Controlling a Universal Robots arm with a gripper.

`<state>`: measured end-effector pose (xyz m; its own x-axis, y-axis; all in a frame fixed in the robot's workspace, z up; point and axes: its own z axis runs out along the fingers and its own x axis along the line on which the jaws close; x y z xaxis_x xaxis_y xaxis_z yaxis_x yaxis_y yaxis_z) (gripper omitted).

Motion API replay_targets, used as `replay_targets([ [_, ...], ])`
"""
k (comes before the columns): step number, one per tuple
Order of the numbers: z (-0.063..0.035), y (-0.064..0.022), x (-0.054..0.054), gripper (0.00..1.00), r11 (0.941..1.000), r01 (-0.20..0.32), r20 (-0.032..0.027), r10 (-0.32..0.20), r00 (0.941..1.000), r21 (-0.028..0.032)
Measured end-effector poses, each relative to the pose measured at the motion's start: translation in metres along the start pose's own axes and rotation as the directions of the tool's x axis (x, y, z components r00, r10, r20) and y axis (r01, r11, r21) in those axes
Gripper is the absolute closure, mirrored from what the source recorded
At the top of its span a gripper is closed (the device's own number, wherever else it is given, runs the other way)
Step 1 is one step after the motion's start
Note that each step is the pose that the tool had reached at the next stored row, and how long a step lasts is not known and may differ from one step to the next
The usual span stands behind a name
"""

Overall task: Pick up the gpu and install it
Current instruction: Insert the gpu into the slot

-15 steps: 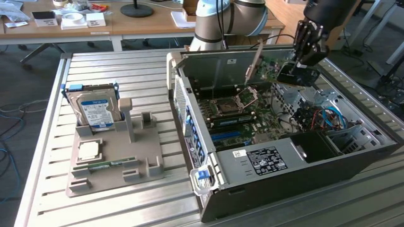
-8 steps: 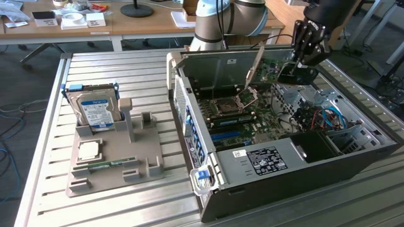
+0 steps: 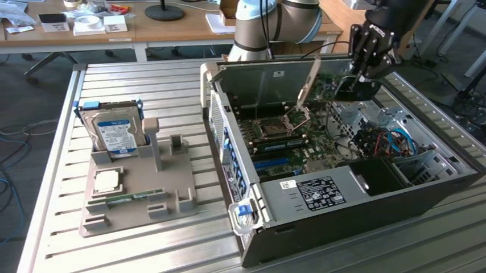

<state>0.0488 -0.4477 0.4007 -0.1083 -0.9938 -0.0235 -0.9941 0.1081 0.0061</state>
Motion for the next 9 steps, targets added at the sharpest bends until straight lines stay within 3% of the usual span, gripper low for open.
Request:
replay_targets([
  [3,0.0001,0.0000,0.0000,0.73,0.9987,0.052,-0.0003,-0.052,0.9987,-0.0012],
  [7,0.0002,0.0000,0.0000,0.73,0.9981,0.062,-0.0002,-0.062,0.9981,-0.0007],
  [8,0.0007,0.0001,-0.0001,0.73,0.9980,0.063,0.0002,-0.063,0.9980,0.0034],
  [9,0.0010,0.0005,-0.0001,0.73,0.9979,0.064,0.0004,-0.064,0.9980,0.0114],
])
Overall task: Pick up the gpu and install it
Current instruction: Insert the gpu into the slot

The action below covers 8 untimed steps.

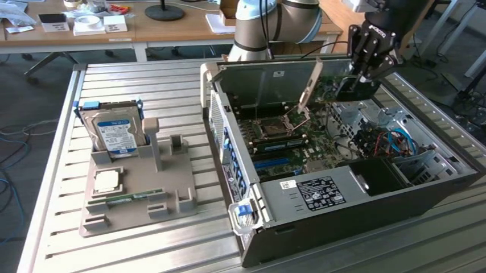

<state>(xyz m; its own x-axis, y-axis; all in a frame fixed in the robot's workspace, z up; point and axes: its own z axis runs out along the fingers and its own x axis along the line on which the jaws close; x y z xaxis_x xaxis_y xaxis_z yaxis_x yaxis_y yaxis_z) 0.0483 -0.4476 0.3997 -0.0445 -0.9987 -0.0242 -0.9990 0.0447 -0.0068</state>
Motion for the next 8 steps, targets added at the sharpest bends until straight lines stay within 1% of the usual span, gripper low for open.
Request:
replay_targets([
  [2,0.0008,0.0012,0.0000,0.73,0.9999,0.003,0.0006,-0.003,1.0000,0.0148],
  [3,0.0010,0.0017,0.0001,0.73,0.9998,0.004,0.0007,-0.004,1.0000,0.0177],
  [6,0.0010,0.0019,0.0001,0.73,0.9998,0.004,0.0006,-0.004,1.0000,0.0178],
  [8,0.0019,0.0039,0.0001,0.73,0.9998,0.004,0.0010,-0.004,1.0000,0.0180],
])
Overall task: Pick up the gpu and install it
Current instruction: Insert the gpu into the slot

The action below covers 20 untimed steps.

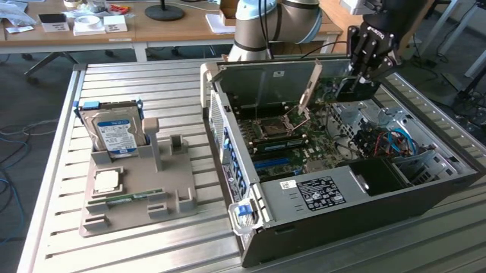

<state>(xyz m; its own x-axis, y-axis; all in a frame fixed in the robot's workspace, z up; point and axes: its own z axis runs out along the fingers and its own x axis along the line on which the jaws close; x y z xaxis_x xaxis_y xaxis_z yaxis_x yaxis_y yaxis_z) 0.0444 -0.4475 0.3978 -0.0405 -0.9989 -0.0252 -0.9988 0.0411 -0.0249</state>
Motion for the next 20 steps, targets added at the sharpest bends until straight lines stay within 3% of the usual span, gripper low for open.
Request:
replay_targets([
  [12,0.0025,0.0176,0.002,0.73,1.0000,0.000,-0.0004,0.000,1.0000,0.0000],
  [20,0.0078,0.0212,0.002,0.73,1.0000,0.000,-0.0007,0.000,1.0000,-0.0002],
])
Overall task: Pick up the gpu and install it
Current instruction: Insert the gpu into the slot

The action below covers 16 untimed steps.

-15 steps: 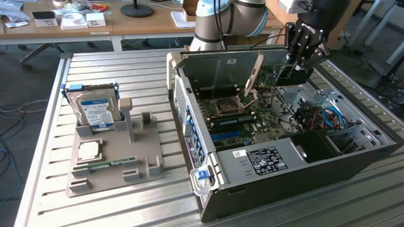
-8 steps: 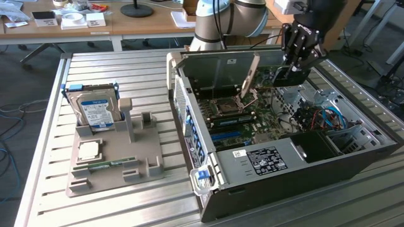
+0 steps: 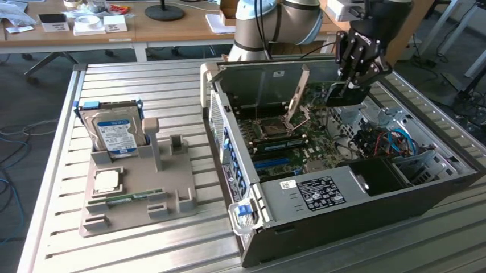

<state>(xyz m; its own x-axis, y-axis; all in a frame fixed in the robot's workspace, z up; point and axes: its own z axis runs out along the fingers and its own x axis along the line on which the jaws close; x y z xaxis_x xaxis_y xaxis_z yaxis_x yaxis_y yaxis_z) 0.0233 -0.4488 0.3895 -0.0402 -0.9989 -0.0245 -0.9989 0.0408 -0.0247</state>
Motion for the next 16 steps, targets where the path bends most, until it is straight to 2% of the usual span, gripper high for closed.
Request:
replay_targets([
  [12,0.0007,0.0002,0.0000,0.73,1.0000,0.000,0.0003,0.000,1.0000,0.0001],
  [16,0.0016,0.0052,0.0002,0.73,1.0000,0.000,0.0003,0.000,1.0000,0.0001],
])
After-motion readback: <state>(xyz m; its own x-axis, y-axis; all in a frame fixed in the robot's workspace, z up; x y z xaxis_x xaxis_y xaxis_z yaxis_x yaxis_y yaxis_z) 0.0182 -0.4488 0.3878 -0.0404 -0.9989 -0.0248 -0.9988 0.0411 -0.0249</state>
